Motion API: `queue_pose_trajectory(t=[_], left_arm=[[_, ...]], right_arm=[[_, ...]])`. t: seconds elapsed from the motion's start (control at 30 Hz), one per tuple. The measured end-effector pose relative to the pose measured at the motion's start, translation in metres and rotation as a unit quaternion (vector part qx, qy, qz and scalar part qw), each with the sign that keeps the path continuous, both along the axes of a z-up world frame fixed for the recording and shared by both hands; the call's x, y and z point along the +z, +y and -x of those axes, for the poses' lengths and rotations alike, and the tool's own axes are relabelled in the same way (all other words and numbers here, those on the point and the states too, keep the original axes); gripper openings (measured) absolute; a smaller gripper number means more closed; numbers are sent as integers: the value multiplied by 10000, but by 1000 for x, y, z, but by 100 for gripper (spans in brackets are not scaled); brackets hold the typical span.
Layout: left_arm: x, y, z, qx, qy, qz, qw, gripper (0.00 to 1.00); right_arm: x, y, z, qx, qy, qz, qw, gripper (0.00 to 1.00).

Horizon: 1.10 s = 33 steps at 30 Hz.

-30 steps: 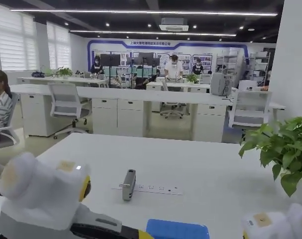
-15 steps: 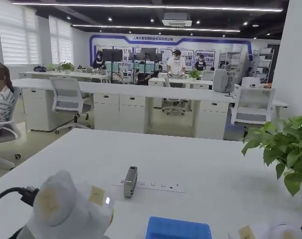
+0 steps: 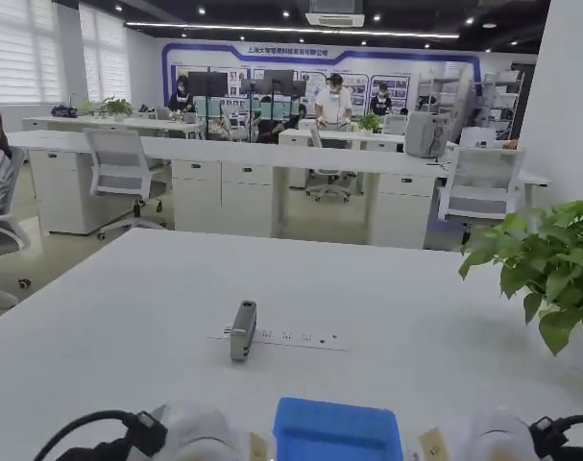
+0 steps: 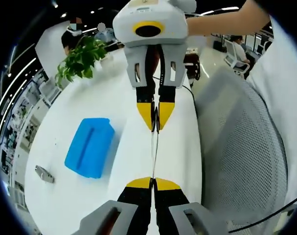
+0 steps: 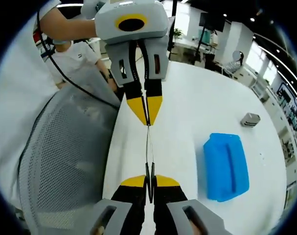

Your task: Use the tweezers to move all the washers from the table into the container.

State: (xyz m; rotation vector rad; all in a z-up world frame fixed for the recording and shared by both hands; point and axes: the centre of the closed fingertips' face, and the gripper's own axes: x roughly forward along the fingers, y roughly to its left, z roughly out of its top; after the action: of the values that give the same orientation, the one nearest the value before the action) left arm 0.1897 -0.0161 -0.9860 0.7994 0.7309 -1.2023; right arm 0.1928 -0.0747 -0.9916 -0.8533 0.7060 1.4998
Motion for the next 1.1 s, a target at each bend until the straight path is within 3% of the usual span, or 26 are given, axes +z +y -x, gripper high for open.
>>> queue_pose_trajectory(t=[0.07, 0.3, 0.7, 1.0, 1.1], left_arm=[[-8, -1, -6, 35, -21, -20, 10000, 0], [-31, -4, -24, -5, -82, -190, 9998, 0], [-67, -7, -41, -70, 292, -358, 9989, 0], [-77, -10, -43, -169, 439, -414, 9980, 0], [-81, -10, -42, -143, 430, -488, 9978, 0]], right_arm=[[-9, -2, -6, 26, -109, 88, 9999, 0], [-34, -7, -24, -196, -146, 221, 9995, 1], [-80, -11, -42, -360, -74, 554, 9978, 1], [-94, -15, -40, -516, 82, 695, 9962, 3], [-92, -16, -42, -546, 86, 652, 9963, 3]])
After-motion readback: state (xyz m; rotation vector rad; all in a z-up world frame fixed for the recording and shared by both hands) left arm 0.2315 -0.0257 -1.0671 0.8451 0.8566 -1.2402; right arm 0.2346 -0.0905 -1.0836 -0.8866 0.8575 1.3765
